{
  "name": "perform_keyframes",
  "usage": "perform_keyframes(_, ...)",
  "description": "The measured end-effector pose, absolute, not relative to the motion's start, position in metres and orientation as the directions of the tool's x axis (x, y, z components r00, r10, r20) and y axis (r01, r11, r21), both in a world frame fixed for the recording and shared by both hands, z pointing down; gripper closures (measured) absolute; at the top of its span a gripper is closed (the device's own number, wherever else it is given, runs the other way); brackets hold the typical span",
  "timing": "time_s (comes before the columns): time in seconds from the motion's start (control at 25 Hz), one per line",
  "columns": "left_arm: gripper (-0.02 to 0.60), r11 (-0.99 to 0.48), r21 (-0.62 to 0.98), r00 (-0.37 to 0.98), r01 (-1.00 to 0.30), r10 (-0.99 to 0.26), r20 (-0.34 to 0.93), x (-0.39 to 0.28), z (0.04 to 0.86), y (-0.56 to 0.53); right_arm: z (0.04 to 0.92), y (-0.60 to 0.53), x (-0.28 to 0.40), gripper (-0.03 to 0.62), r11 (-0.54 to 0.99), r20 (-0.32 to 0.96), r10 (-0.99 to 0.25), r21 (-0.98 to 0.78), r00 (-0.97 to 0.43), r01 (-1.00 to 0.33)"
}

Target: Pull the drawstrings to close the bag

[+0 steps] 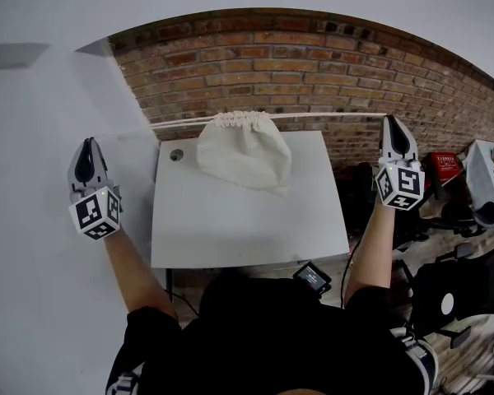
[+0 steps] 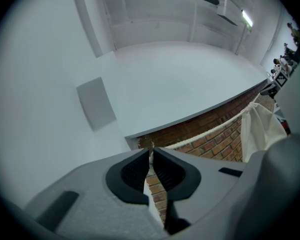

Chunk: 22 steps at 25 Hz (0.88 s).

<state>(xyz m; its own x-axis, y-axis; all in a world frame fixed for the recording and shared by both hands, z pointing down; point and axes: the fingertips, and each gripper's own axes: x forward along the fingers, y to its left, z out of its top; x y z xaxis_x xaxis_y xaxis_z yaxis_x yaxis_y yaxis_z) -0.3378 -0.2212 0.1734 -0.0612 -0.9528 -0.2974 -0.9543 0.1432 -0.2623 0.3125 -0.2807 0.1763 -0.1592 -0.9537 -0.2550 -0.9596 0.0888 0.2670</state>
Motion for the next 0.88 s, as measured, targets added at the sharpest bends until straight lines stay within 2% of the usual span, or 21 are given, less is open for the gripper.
perform_keyframes(0.44, 0.545, 0.144, -0.244, -0.069, -0.959, -0.954, -0.292, -0.348, 0.173, -0.219, 0.177, -0.287, 0.305, 0.562, 0.115, -0.245, -0.953, 0.246, -0.177, -0.962)
perform_keyframes(0.88, 0.545, 0.069, -0.243, -0.012, -0.968, -0.973, -0.229, -0.35, 0.183, -0.228, 0.181, -0.291, 0.3, 0.562, 0.156, -0.21, -0.953, 0.275, -0.218, -0.949)
